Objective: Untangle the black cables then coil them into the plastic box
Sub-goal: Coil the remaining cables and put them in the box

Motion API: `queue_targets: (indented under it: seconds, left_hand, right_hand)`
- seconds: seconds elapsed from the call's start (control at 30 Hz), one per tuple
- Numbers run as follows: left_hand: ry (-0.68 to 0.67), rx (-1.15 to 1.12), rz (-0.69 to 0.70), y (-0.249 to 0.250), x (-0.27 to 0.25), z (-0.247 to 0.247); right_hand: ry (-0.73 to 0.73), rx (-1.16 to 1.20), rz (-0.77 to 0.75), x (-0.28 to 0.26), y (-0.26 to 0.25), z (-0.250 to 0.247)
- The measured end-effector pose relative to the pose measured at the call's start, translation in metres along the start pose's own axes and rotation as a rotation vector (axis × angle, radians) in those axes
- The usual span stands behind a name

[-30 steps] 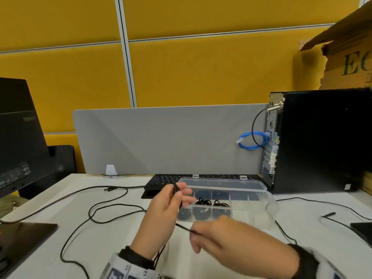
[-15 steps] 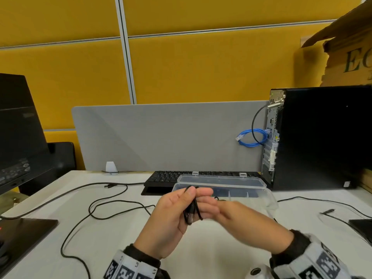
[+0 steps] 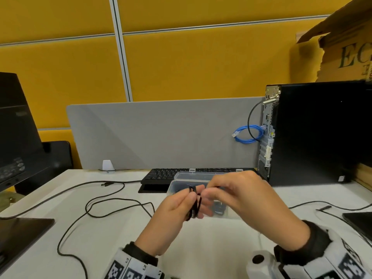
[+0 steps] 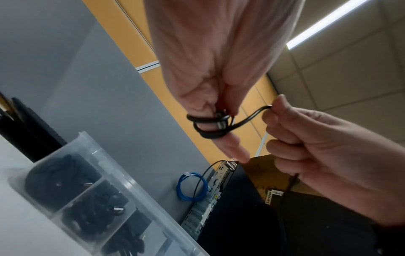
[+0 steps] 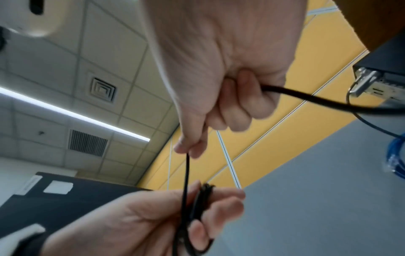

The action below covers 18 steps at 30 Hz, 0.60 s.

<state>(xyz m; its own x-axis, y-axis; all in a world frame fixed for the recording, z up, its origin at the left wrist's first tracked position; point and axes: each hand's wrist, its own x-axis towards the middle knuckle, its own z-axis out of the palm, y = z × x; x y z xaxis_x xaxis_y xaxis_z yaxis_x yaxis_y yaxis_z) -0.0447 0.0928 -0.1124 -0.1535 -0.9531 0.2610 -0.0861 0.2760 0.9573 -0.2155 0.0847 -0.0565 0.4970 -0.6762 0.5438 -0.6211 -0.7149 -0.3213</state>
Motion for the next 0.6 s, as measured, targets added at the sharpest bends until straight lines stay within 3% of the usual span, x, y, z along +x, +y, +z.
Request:
queue_targets:
  seconds: [0.07,0.17,0.27,0.33,0.5,0.6]
  left_hand:
    - [-0.063,0.024,-0.004,0.006,-0.003,0.006]
    - [-0.156,-0.153,-0.067,0.011,-0.006,0.013]
    - [-0.219,-0.355,-0.078,0.019,-0.011,0.012]
    - [-0.170,-0.466,-0.028,0.024,-0.012,0.010]
    - [0.158,-0.532,0.084,0.012,0.001,0.008]
    - [0.267,-0.470,0.080,0.005,0.004,0.003]
  right_hand:
    - [0.120,0.081,-0.018,0.002,0.009,0.007]
    - [0.232,0.211,-0.061,0.004,0.014,0.015]
    - [0.233,0.447,0.026,0.008,0.022,0.016]
    - [0.099,0.417,0.099,0.009,0.031,0.017]
    - [-0.615,-0.087,0.068,-0.004,0.020,0.028]
    - [-0.705,-0.106,-0.007,-0.011,-0.005,0.020]
